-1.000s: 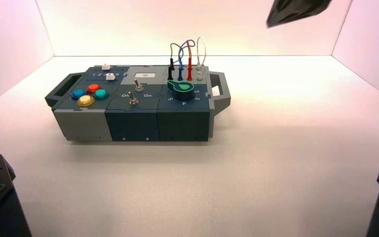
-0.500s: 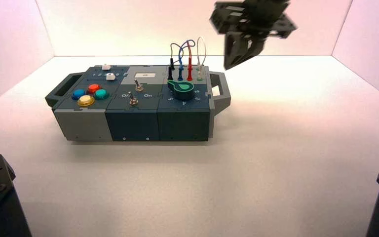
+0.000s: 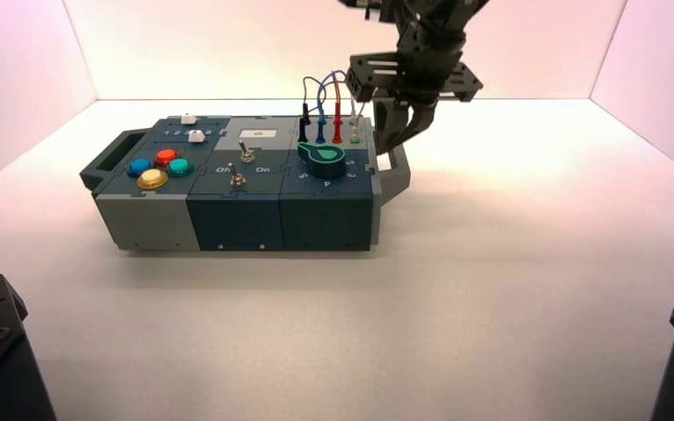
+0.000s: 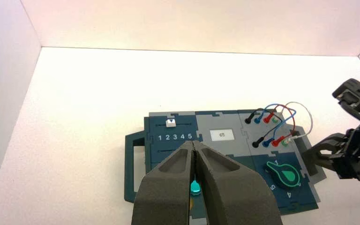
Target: Flip the top switch on with the left gripper.
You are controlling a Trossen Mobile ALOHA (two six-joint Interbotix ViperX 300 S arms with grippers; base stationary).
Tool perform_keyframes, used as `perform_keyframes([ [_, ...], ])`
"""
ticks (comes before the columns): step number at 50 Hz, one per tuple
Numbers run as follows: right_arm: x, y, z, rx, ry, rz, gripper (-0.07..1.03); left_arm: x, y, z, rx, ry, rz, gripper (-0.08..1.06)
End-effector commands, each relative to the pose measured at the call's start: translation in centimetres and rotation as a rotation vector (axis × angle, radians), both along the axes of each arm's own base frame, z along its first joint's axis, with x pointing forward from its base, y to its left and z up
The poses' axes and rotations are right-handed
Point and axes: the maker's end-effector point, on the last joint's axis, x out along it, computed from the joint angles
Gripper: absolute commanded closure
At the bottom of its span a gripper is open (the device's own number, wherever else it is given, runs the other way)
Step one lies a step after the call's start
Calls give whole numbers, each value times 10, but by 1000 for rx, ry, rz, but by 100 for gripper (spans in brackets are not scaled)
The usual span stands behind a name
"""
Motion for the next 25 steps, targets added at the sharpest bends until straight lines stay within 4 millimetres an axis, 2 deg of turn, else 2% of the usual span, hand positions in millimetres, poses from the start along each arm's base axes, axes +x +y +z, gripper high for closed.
perform_keyframes([
  [1,7,8,0,12,-18,5,98,4,-2,11,12,-21,-14,101],
  [13,11,11,-7,1,1,5,98,7,-3,6,19,1,-20,101],
  [25,16,15,-11,-7,17,6,98,11,-13,-3,26,46,-62,101],
])
